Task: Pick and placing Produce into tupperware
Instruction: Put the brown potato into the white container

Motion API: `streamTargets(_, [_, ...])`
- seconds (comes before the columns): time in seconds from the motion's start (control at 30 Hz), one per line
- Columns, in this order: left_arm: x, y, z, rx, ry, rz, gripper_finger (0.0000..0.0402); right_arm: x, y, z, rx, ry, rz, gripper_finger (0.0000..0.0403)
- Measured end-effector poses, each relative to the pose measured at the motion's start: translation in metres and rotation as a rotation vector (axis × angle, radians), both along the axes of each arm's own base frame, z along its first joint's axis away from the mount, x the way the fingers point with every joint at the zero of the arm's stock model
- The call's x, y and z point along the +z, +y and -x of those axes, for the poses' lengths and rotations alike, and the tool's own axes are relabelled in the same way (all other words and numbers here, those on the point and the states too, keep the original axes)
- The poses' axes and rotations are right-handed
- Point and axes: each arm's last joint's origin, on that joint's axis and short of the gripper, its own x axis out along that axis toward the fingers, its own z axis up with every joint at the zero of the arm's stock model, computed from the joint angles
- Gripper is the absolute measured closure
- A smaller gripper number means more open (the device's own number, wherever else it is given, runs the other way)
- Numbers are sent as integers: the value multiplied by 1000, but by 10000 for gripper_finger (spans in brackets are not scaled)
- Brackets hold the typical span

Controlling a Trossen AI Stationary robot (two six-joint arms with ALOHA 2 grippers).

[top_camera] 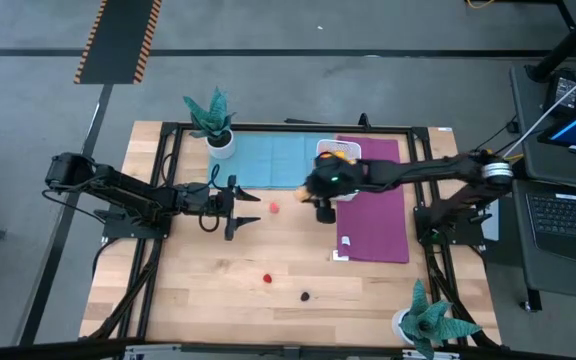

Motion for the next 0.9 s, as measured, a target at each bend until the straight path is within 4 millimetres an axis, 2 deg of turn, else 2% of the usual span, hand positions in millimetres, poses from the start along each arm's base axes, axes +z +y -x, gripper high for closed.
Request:
streamTargets(0.2, [0, 0, 0, 0, -3, 0, 145, -16, -11, 50, -99, -185, -19, 213])
streamTargets(0.4, [1, 0, 0, 1, -10, 0, 145, -24, -9, 86, -87, -415, -36, 213])
streamTargets(0.57, [1, 0, 0, 1, -11, 0, 145, -36, -2, 108, -4, -595, -72, 213])
streamTargets(0.77, [2, 0, 0, 2, -17, 0, 145, -56, 2, 125, -30, -636, -127, 213])
streamTargets(0.9, [2, 0, 0, 2, -17, 0, 145, -58, 0, 126, -104, -639, -97, 213])
